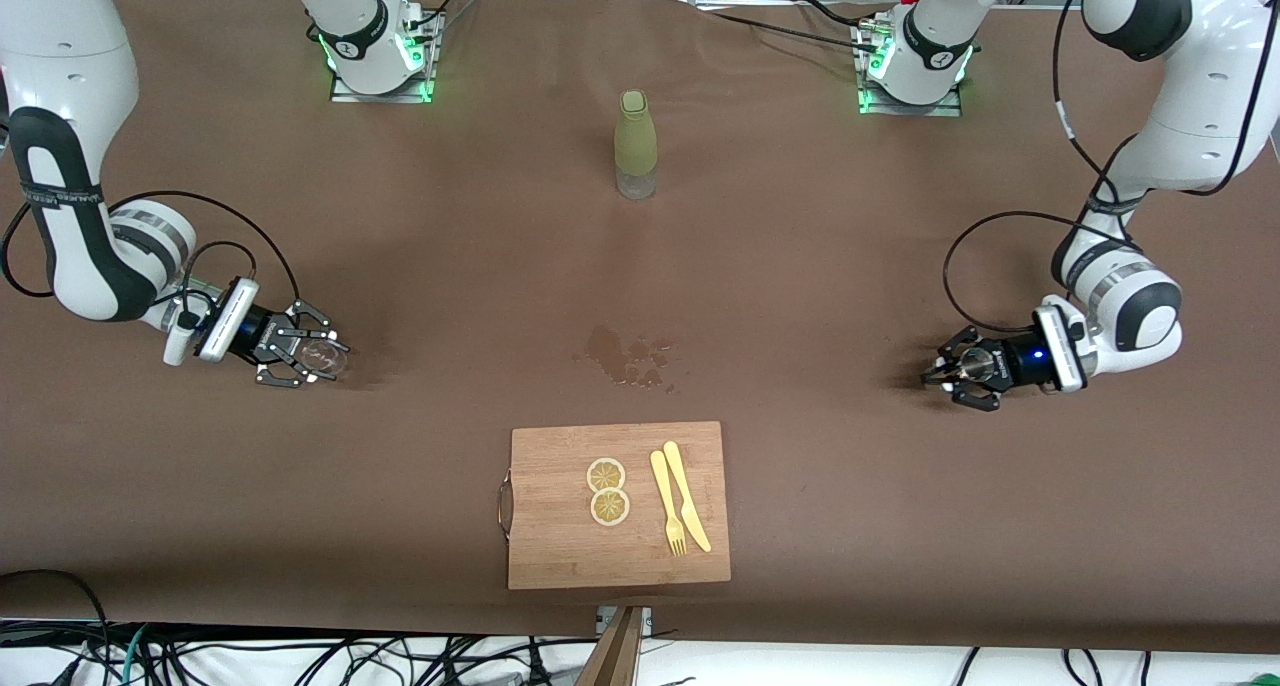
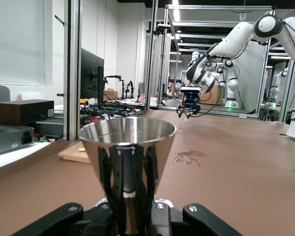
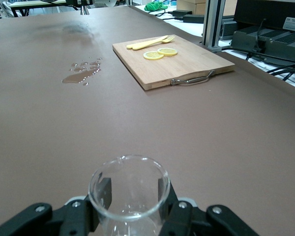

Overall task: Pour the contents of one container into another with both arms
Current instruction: 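Carry the glass back with the right gripper while the left gripper returns the jigger, then set the glass down with the right gripper while the left gripper sets the jigger down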

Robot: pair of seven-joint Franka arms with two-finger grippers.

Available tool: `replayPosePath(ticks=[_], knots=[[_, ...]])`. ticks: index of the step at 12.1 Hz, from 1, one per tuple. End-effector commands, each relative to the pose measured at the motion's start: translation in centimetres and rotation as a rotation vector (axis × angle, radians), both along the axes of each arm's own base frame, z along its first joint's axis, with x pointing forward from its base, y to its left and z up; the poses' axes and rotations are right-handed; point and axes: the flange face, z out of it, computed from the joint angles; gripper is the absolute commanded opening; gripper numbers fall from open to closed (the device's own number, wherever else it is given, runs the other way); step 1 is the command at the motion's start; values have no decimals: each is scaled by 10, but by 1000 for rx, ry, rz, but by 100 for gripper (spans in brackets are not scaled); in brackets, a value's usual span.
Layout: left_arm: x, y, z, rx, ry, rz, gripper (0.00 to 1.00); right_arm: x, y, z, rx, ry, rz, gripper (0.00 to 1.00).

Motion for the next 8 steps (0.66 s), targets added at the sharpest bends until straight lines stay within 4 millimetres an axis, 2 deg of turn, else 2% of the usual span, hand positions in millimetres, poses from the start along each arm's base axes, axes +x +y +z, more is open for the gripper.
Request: replayPosePath(ticks=[1,3,5,7,8], knots=[[-13,24,-6,-3,13,-33,0,13,-13,-16,17,-45,5,11],[-23,37,-12,-9,22,-60,0,13,-14,-29,17,-34,6,13],[-31,52,-16,12,29,-72,0,12,-15,-31,15,-31,3,13],[-36,64,-24,20,16,-74,0,10,-19,-34,16,-26,-12,28],[-38,65,-27,17,11,-76,0,11,-19,-34,18,-22,-12,59]])
